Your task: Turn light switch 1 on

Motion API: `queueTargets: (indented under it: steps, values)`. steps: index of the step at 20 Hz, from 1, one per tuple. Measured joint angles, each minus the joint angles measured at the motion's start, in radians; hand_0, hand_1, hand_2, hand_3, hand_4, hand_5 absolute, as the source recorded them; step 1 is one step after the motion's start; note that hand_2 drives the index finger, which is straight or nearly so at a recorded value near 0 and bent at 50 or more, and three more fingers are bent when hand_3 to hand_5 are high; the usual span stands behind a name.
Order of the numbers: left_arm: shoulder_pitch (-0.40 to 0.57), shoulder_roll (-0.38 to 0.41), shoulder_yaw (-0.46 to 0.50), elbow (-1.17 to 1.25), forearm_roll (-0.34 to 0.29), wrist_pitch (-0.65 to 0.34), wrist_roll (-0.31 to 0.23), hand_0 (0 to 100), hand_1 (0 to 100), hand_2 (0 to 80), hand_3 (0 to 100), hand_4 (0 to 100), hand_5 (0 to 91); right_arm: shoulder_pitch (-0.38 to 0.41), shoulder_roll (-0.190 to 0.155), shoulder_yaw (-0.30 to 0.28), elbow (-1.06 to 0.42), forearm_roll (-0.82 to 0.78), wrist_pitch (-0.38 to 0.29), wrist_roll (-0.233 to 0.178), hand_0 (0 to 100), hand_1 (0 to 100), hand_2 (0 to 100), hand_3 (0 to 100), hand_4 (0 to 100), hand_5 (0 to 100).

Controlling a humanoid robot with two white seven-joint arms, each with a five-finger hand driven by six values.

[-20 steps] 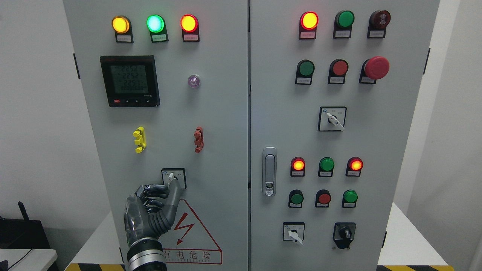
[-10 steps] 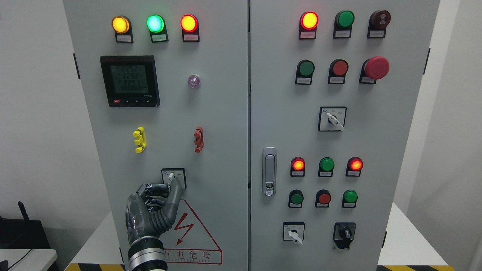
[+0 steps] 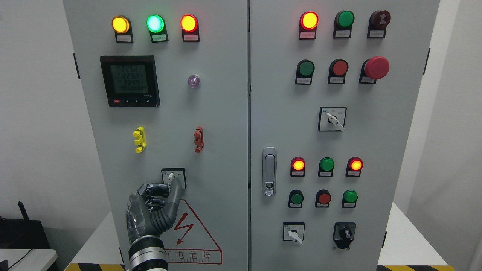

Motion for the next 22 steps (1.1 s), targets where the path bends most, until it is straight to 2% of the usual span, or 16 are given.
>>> queueTargets:
  steps: [22]
  values:
    - [-0.014,0.000,-0.002,0.003,0.000,0.022,0.000,24,49,55.8,71,75,58.6,0.000,0.000,0.000,0.000,0.000,0.000,0.000,12,39,0,0,0,0]
